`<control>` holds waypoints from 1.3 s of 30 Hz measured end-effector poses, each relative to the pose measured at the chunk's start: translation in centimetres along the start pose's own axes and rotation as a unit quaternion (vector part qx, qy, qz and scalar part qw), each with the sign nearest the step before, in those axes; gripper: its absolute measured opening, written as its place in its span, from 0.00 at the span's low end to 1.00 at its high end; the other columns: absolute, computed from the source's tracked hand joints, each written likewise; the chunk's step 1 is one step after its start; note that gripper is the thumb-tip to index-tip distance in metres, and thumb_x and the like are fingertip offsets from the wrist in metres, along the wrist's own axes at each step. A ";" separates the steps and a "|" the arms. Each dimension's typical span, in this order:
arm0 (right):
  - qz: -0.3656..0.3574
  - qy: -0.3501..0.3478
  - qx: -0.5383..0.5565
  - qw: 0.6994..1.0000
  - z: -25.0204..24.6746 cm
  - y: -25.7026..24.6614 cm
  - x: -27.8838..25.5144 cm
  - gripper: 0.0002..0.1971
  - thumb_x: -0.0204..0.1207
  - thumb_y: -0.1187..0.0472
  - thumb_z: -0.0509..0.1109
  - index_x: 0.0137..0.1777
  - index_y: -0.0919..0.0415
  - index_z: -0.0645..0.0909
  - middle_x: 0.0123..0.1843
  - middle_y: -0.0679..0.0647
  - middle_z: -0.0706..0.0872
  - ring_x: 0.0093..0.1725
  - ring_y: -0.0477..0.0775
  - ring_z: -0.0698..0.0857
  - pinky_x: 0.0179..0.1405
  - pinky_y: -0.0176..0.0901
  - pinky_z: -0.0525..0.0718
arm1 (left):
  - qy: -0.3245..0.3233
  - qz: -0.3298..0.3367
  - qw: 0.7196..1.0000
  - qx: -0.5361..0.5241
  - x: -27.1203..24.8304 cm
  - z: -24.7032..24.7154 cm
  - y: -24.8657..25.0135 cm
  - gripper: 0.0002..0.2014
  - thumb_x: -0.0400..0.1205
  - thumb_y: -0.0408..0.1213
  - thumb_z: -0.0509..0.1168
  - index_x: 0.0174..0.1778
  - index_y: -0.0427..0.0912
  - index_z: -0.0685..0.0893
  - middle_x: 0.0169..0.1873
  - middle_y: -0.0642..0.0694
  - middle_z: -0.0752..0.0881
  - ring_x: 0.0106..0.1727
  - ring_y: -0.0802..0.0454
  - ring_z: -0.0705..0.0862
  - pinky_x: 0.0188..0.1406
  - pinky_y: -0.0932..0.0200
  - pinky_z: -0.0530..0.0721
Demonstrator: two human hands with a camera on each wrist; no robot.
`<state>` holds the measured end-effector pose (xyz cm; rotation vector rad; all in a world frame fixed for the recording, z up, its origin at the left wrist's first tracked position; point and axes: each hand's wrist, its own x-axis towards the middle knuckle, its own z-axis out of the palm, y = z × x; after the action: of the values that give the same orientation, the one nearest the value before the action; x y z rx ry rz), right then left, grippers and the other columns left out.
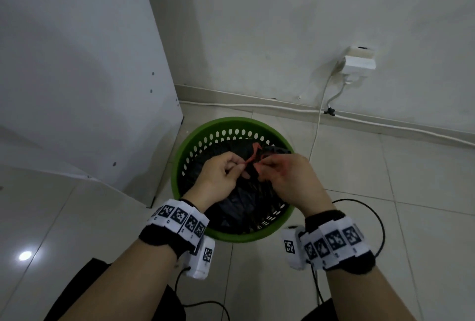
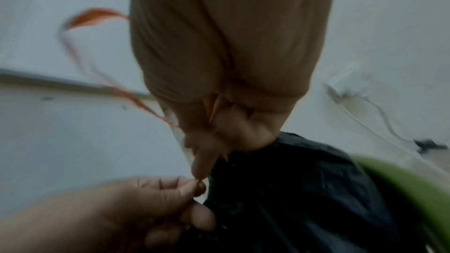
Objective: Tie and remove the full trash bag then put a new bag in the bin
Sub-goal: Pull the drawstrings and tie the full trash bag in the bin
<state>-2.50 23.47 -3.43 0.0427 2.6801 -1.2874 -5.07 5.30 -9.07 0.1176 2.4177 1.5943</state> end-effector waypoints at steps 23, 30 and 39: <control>-0.008 0.033 0.259 0.965 5.3 -1.8 2.4 0.07 0.79 0.64 0.74 0.45 0.53 0.92 0.44 0.48 0.93 0.42 0.39 0.87 0.45 0.33 0.83 | -0.005 -0.062 0.979 -0.195 -1.2 -1.2 -0.2 0.07 0.87 0.33 0.66 0.50 0.38 0.89 0.42 0.43 0.90 0.44 0.54 0.87 0.50 0.62 0.83; 0.098 0.128 0.123 0.979 4.3 -1.7 2.5 0.03 0.74 0.59 0.79 0.45 0.55 0.93 0.37 0.42 0.92 0.38 0.32 0.86 0.42 0.24 0.82 | 0.002 0.071 0.997 -0.012 -2.1 -1.8 0.0 0.14 0.79 0.22 0.68 0.49 0.48 0.83 0.44 0.53 0.88 0.50 0.59 0.88 0.57 0.64 0.84; 0.098 -0.257 0.185 0.943 2.6 -2.1 2.0 0.15 0.84 0.62 0.67 0.36 0.60 0.88 0.44 0.56 0.92 0.47 0.41 0.86 0.52 0.29 0.78 | 0.077 0.168 0.983 0.005 -1.3 -2.8 -0.2 0.15 0.77 0.19 0.70 0.32 0.43 0.89 0.43 0.52 0.92 0.49 0.58 0.90 0.57 0.60 0.86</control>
<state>-4.28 20.06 -3.70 0.0172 1.9287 -1.4735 -4.47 2.46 -8.01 0.4405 2.6349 1.7885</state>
